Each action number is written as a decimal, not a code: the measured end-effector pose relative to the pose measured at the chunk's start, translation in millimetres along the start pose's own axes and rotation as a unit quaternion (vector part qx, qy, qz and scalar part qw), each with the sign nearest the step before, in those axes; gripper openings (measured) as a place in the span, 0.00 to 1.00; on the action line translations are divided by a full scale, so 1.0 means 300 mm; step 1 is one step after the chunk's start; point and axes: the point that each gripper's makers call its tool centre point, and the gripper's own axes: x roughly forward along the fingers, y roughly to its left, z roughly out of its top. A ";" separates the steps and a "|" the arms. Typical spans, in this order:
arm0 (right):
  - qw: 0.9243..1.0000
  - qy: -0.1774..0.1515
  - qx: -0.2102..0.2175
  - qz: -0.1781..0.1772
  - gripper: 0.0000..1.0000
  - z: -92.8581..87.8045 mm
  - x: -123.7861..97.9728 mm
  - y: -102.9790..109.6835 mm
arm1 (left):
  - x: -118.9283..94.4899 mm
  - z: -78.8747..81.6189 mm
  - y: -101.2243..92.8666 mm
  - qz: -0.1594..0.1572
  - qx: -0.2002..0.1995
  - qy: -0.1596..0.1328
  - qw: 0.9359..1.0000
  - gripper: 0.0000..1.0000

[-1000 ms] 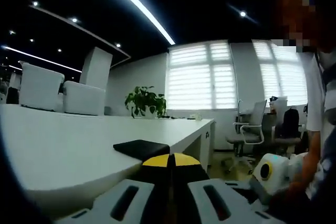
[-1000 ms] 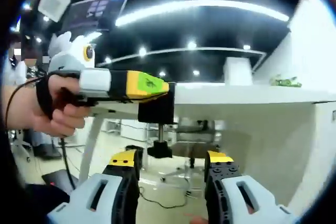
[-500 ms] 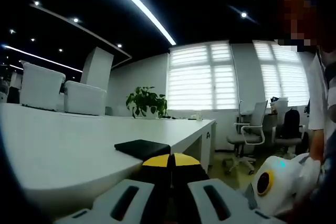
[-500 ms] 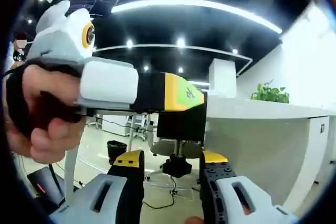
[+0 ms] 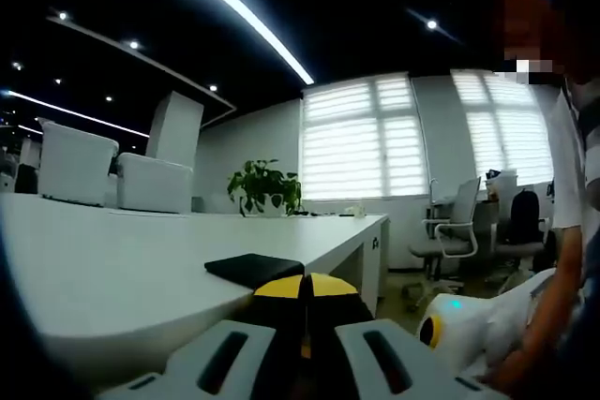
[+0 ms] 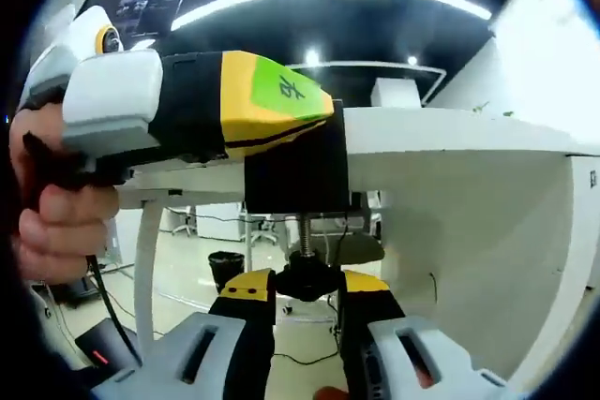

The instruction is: Clamp the fixed fixture on the desktop, loosen the retaining clip, secure it to the edge of the desk, and tighten the retaining clip.

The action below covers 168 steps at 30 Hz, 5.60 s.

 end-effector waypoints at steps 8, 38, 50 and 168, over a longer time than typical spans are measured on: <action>0.993 -0.031 0.012 0.116 0.24 0.008 -0.017 0.016 | -0.005 0.000 0.007 0.004 -0.015 -0.009 1.000 0.02; 1.000 0.000 0.026 0.004 0.42 -0.021 -0.182 -0.122 | -0.024 -0.001 0.018 0.014 -0.019 -0.013 1.000 0.02; 1.000 -0.007 -0.001 0.022 0.36 0.006 -0.024 0.025 | -0.029 -0.002 0.020 0.014 -0.023 -0.022 0.999 0.02; 0.990 0.009 -0.002 0.144 0.39 -0.004 -0.091 -0.029 | 0.011 -0.007 0.002 0.017 -0.042 -0.031 0.998 0.02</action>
